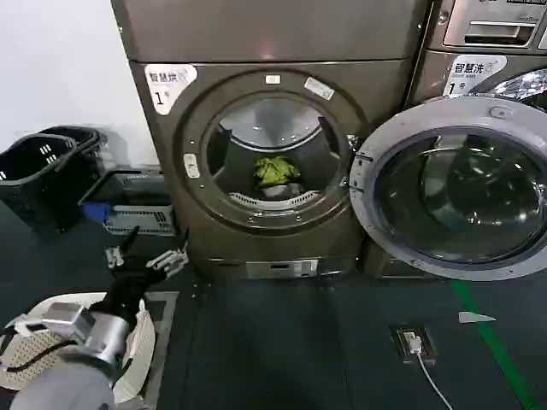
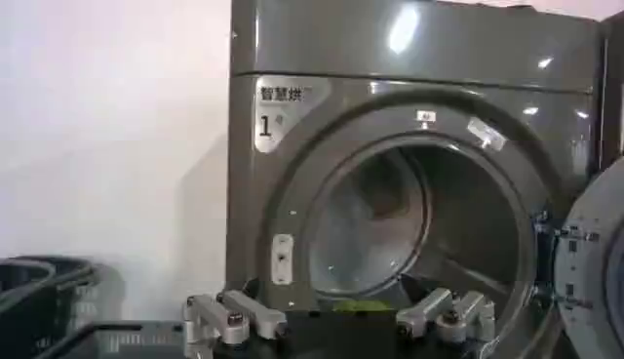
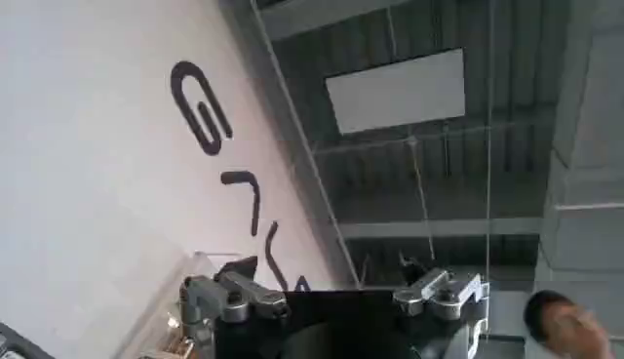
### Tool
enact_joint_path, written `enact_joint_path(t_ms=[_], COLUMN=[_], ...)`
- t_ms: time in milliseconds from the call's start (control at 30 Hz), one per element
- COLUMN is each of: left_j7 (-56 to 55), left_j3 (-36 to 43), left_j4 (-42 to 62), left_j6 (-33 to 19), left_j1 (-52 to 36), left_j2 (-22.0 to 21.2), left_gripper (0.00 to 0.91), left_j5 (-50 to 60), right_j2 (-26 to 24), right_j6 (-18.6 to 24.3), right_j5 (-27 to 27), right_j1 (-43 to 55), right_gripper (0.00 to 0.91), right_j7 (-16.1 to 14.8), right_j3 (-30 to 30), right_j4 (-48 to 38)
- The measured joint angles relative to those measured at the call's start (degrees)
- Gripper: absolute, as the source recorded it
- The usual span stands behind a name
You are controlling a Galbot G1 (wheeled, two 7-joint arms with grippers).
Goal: Grasp the clothes from the dryer.
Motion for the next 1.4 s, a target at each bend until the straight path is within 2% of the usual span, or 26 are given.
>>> enact_joint_path(t_ms=[1400], left_j7=[0.51], left_j3=[-0.30], left_j4=[-1.00], left_j6=[-0.30], left_j1=[1.06], left_j2=[-0.06], left_gripper=[0.907], left_j5=[0.50], right_j2=[0.45], right_j6=[1.11], right_j5=[1.02], right_j1=[0.02], right_gripper=[0.907], right_j7=[-0.65], right_j3=[-0.37], right_j4=[0.16])
